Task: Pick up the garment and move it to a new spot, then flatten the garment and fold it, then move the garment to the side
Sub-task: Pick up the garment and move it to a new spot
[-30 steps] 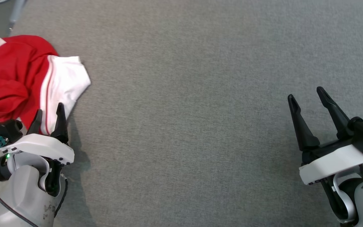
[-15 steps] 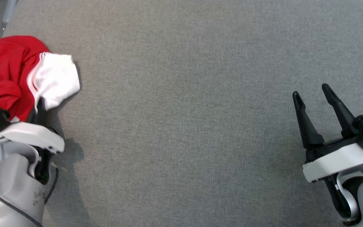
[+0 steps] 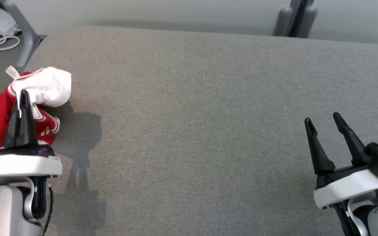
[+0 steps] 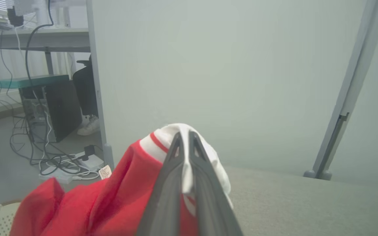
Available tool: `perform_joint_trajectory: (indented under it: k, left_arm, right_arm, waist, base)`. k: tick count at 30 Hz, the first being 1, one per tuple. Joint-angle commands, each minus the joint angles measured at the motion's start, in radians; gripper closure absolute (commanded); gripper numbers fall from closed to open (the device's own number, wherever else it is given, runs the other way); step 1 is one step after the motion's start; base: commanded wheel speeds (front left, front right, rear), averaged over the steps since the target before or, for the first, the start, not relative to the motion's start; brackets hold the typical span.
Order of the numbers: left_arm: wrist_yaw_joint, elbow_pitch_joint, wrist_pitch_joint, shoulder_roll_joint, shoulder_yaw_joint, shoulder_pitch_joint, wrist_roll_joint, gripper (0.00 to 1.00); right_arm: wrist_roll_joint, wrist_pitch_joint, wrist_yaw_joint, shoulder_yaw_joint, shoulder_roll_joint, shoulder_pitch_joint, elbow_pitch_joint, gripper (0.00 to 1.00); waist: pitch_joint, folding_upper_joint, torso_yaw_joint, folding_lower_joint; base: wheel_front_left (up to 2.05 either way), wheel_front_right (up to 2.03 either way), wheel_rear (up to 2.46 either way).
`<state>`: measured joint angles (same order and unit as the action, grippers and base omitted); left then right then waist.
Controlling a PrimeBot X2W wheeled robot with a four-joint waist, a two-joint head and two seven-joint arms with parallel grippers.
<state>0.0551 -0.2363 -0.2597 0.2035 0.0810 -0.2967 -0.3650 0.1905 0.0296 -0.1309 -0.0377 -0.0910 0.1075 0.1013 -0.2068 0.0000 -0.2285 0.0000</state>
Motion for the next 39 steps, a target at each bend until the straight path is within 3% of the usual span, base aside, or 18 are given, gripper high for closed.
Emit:
perform_joint_trajectory:
  k: [1,9,17,26,31,39]
  left_arm:
    - [-0.012,0.044,0.001,0.004,-0.001,0.022,0.011,1.00]
    - [-0.064,0.349,0.082,-0.016,-0.049,0.150,0.057,1.00]
    - [-0.027,0.442,0.142,-0.038,-0.168,0.110,0.081,1.00]
    - [0.026,0.406,0.189,-0.069,-0.311,-0.040,0.102,1.00]
    - [0.040,0.346,0.212,-0.077,-0.352,-0.095,0.100,1.00]
    - [0.059,0.096,0.210,-0.083,-0.414,-0.170,0.089,1.00]
  right_arm:
    - [0.008,-0.008,0.000,0.004,-0.001,-0.012,0.001,0.00]
    - [0.013,-0.004,0.000,0.011,0.008,-0.037,0.022,0.00]
    - [0.019,-0.010,0.000,-0.002,0.019,-0.014,0.037,0.00]
    - [0.040,-0.053,0.000,-0.022,0.032,0.022,0.022,0.00]
    - [0.050,-0.078,0.000,-0.026,0.036,0.029,0.007,0.00]
    - [0.096,-0.140,0.000,-0.055,0.040,0.052,-0.041,0.00]
  waist:
    - [0.035,0.0000,0.027,0.0000]
    - [0.069,0.0000,0.107,0.0000]
    - [0.035,0.0000,0.266,0.0000]
    - [-0.059,0.0000,0.495,0.0000]
    - [-0.115,0.0000,0.576,0.0000]
    - [-0.206,0.0000,0.659,0.0000]
  base:
    - [0.00,0.00,0.00]
    - [0.00,0.00,0.00]
    - [0.00,0.00,0.00]
    - [0.00,0.00,0.00]
    - [0.00,0.00,0.00]
    - [0.00,0.00,0.00]
